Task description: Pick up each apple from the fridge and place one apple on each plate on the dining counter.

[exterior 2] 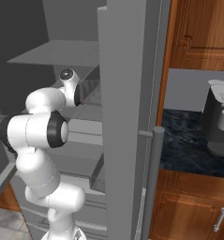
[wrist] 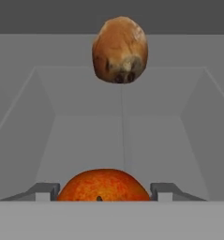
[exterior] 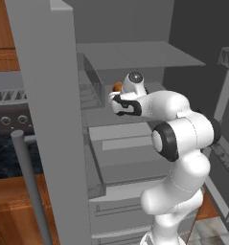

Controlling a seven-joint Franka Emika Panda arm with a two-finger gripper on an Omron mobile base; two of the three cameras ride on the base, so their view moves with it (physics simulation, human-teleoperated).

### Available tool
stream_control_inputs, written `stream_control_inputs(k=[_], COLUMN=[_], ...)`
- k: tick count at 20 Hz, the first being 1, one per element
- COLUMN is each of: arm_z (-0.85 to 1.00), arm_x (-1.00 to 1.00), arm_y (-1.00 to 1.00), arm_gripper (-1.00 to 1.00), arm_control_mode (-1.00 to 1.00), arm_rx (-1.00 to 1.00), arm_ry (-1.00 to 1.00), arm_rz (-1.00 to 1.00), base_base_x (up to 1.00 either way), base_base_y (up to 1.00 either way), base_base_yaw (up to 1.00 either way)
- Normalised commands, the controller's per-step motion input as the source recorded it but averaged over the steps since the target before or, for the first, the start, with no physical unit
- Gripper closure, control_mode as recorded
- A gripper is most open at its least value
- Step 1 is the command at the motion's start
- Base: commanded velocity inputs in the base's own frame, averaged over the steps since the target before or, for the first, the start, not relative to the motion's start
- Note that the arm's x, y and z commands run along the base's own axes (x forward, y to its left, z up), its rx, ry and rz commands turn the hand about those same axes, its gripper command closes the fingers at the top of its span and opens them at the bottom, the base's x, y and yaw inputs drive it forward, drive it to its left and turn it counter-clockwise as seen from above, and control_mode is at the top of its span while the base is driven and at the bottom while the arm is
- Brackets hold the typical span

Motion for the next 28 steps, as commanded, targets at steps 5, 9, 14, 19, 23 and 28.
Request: stream_control_inputs(k=[5, 9, 14, 19, 23, 28], arm_z=[-0.03, 0.01, 0.18, 0.48, 0.55, 0.38], arm_x=[-0.06, -0.06, -0.34, -0.98, -1.00, -1.00], arm_y=[0.00, 0.00, -0.01, -0.08, -0.05, 0.00], arm_gripper=[1.00, 1.00, 1.00, 1.00, 1.00, 1.00], arm_control_mode=[-1.00, -1.00, -1.00, -1.00, -1.00, -1.00], arm_rx=[0.00, 0.00, 0.00, 0.00, 0.00, 0.00], arm_ry=[-0.04, -0.32, -0.08, -0.02, 0.00, 0.27], arm_rz=[-0.02, 0.00, 0.00, 0.00, 0.00, 0.00], base_base_x=[0.00, 0.00, 0.00, 0.00, 0.00, 0.00], base_base_y=[0.00, 0.00, 0.00, 0.00, 0.00, 0.00], base_base_yaw=[0.00, 0.00, 0.00, 0.00, 0.00, 0.00])
